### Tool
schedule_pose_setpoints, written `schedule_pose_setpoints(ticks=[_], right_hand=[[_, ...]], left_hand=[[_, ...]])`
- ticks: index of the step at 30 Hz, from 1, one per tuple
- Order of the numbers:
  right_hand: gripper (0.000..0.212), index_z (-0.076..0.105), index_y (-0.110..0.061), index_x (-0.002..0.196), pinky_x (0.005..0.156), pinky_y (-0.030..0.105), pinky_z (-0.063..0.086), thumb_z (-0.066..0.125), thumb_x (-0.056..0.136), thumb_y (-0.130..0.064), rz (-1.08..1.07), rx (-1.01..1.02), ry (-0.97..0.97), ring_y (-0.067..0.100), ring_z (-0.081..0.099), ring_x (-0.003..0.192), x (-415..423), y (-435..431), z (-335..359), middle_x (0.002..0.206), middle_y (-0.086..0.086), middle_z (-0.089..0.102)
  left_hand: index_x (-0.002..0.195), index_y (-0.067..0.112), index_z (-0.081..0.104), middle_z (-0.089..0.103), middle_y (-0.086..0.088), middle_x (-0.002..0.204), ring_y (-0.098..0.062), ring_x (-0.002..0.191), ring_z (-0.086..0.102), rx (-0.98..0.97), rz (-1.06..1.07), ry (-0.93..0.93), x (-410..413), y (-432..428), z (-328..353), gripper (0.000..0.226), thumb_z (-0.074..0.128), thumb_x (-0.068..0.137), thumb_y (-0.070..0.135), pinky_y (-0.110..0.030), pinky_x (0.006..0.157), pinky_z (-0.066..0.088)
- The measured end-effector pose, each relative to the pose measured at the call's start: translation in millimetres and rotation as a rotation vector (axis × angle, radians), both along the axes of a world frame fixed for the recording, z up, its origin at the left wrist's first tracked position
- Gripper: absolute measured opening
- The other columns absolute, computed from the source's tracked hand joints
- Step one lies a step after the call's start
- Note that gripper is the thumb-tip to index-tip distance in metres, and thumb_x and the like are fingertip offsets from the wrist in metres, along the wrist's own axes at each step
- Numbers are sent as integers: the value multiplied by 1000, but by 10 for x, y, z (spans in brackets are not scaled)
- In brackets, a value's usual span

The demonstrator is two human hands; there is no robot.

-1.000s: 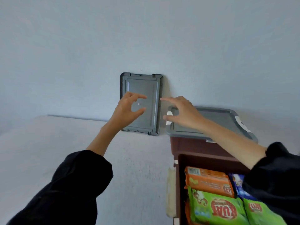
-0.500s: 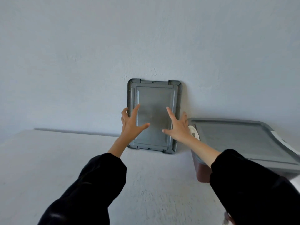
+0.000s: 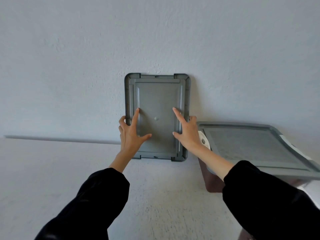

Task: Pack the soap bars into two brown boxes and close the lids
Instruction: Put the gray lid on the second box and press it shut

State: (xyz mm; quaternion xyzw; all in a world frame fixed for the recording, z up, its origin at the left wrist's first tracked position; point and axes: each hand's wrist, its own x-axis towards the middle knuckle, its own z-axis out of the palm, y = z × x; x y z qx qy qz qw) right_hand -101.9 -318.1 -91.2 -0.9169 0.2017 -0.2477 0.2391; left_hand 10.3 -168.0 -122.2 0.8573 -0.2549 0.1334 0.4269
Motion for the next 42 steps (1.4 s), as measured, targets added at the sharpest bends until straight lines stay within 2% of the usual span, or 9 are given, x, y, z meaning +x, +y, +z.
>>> schedule_pose_setpoints(ticks=[3,8,14,20,28,31,35,39,42], right_hand=[[84,16,-42,144,101,29,35,64,84,-9,33,-7,-153,26,37,112,-87,13,169,121,13,30],[84,20,-41,143,96,20,33,67,82,-11,85,-59,-321,17,33,97,-490,42,628,107,4,25],[82,18,-39,145,86,13,31,66,83,-14,145,-108,-368,16,31,92,-1367,-2,1130,105,5,23],[84,16,-39,145,88,17,35,67,82,-14,133,-176,-380,17,32,92,-2450,-203,1290,105,5,22],[81,17,-38,145,88,19,35,65,84,-15,69,-180,-314,18,33,94,-3697,-544,1182,108,6,22],[79,15,-39,145,91,23,34,64,85,-22,51,-134,-260,21,36,103,-3995,-606,1131,120,14,27],[81,11,-45,144,96,31,35,64,83,-36,16,-60,-165,30,40,113,-4263,-613,1048,131,16,24],[79,8,-44,144,106,40,32,60,84,-44,26,54,37,35,36,122,-4470,-585,881,133,15,22],[78,10,-39,146,112,44,26,58,85,-46,53,154,221,36,23,133,-4562,-531,628,142,16,16]], left_hand=[[145,37,17,15,-16,144,-35,129,29,-33,-6,-67,-104,75,240,99,80,69,32,-45,105,36],[145,36,17,14,-17,145,-35,131,26,-56,-5,-202,-553,236,834,98,79,70,33,-44,106,34],[145,36,17,14,-15,145,-32,132,25,-88,17,-281,-1463,247,1366,97,78,70,34,-40,108,32],[146,36,15,14,-16,144,-33,130,27,-133,2,-281,-2533,4,1453,100,79,69,32,-39,106,34],[146,37,6,14,-17,144,-36,127,33,-115,-99,-235,-3734,-353,1254,95,71,77,36,-41,102,38],[146,37,-2,21,-17,141,-35,118,44,-102,-118,-216,-3980,-387,1222,96,67,80,39,-42,94,47],[146,37,-3,23,-17,143,-35,124,37,-26,-101,-224,-4194,-384,1194,91,62,83,43,-42,95,42],[146,38,-1,20,-19,146,-36,133,25,155,-147,-119,-4355,-279,1071,85,56,85,48,-42,106,31],[147,37,-1,27,-21,142,-37,128,32,342,-190,56,-4422,-163,854,85,54,84,54,-42,105,31]])
